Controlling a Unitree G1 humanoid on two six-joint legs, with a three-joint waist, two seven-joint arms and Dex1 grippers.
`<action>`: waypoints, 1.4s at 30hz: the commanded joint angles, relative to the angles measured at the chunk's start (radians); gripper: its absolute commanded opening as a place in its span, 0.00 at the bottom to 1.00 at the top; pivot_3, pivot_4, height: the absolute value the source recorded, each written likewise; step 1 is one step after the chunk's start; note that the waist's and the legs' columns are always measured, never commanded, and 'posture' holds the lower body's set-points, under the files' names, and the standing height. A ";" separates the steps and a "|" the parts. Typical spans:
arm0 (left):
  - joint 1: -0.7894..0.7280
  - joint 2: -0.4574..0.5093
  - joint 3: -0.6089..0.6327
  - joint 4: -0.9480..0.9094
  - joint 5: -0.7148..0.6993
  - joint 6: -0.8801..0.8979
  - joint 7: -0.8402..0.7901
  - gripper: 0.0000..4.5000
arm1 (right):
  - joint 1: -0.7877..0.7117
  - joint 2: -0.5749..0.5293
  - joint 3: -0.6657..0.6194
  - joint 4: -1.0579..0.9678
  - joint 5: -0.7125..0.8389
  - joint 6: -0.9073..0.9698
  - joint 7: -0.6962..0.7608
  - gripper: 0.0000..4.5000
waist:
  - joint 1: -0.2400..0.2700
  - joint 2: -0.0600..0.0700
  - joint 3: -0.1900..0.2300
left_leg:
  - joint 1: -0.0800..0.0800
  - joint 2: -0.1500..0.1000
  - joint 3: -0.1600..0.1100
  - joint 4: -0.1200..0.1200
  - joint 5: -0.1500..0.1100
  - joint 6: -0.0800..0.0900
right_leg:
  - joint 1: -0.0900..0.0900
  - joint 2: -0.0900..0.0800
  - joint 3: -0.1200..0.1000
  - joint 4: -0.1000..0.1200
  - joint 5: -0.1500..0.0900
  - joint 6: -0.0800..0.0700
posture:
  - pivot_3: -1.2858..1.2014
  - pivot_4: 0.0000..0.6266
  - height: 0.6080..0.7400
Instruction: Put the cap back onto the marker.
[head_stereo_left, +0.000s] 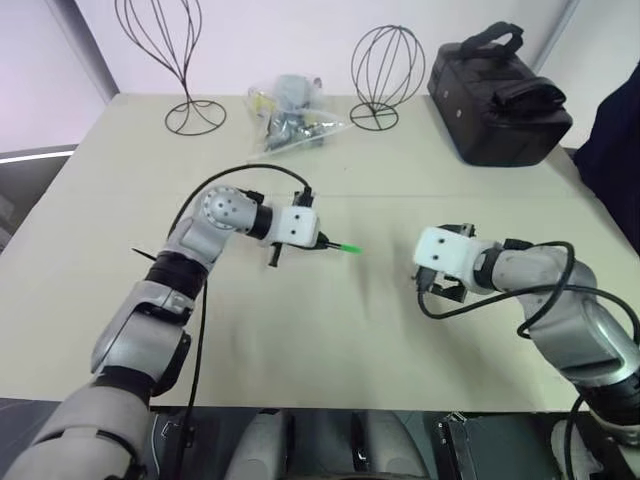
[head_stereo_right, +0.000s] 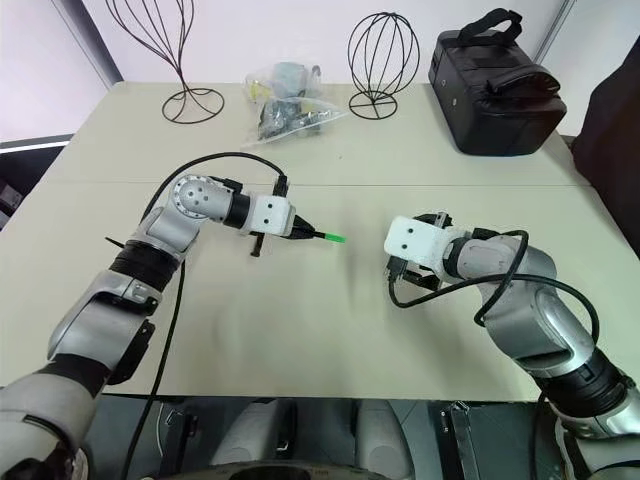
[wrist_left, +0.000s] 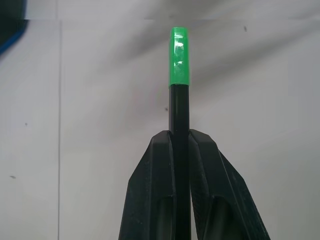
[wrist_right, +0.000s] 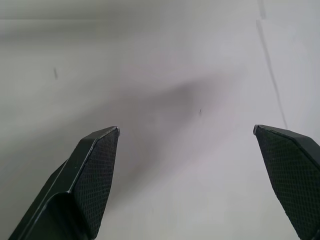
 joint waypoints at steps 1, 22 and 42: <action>0.011 0.005 0.039 -0.067 -0.076 0.103 -0.041 0.00 | 0.019 0.013 -0.087 -0.073 0.056 0.043 -0.013 0.98 | -0.001 0.000 0.000 | 0.000 0.000 0.000 0.000 0.000 0.000 | 0.000 0.000 0.000 0.000 0.000 0.000 | 0.52 0.24 1.00; 0.321 0.237 0.129 -0.567 -0.166 0.724 0.029 0.00 | 0.127 0.253 -0.201 -0.376 0.367 0.329 -0.155 0.98 | -0.003 0.000 0.000 | 0.001 0.001 0.000 0.000 0.000 0.000 | 0.000 0.000 0.001 0.001 0.000 0.000 | 0.52 0.24 1.00; 0.430 0.250 0.111 -0.588 -0.161 0.780 0.129 0.00 | 0.124 0.173 -0.177 -0.353 0.521 0.295 -0.224 0.98 | -0.002 0.000 0.000 | 0.001 0.001 0.000 0.000 0.000 0.000 | 0.000 -0.001 0.001 0.001 0.000 0.000 | 0.52 0.24 1.00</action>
